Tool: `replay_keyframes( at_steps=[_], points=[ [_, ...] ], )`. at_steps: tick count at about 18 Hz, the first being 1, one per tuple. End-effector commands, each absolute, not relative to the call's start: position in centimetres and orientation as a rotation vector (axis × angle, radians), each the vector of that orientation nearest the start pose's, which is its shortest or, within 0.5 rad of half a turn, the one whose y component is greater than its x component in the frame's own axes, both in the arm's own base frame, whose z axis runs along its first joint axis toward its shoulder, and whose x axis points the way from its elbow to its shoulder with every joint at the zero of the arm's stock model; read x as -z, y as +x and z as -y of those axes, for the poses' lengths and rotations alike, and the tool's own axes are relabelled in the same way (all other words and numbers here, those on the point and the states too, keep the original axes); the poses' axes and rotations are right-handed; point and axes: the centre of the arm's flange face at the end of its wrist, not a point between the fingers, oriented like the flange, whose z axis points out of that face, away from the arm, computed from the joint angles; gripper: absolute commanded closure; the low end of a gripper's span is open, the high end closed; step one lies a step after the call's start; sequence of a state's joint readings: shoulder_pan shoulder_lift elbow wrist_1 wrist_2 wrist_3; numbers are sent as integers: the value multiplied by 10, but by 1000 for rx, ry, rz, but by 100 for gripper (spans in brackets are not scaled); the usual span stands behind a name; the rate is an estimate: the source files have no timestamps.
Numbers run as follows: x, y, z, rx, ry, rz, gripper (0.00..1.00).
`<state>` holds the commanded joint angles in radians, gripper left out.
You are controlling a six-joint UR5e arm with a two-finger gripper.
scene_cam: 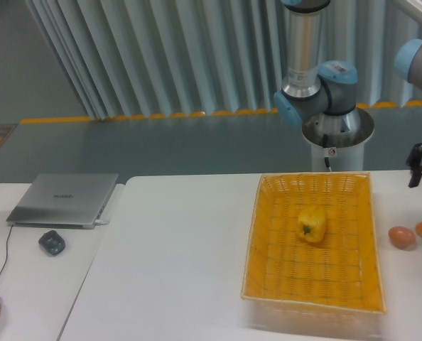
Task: Place the yellow pepper on the table
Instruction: 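Move the open gripper over the yellow pepper in the basket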
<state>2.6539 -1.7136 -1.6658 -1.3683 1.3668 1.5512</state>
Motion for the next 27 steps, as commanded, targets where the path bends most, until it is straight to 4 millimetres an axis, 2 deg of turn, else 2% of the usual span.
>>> replay_keyframes(
  at_steps=[2,5,8,11,15,21,24,27],
  points=[
    [-389,-386,-393,144,-2894,-591,0],
    [-396,-347,-416,156,-2916,-496,0],
    [-401,-325,-428,148,-2922,-462,0],
    [-396,-303,-437,121,-2931,-390,0],
    [-390,-284,-436,101,-2951,-238,0],
    [-383,-256,-442,90,-2977,-135,0],
    [-378,-228,-459,30,-3011,-101,0],
    [-371,-216,-467,-6,-3010,-48,0]
  ],
)
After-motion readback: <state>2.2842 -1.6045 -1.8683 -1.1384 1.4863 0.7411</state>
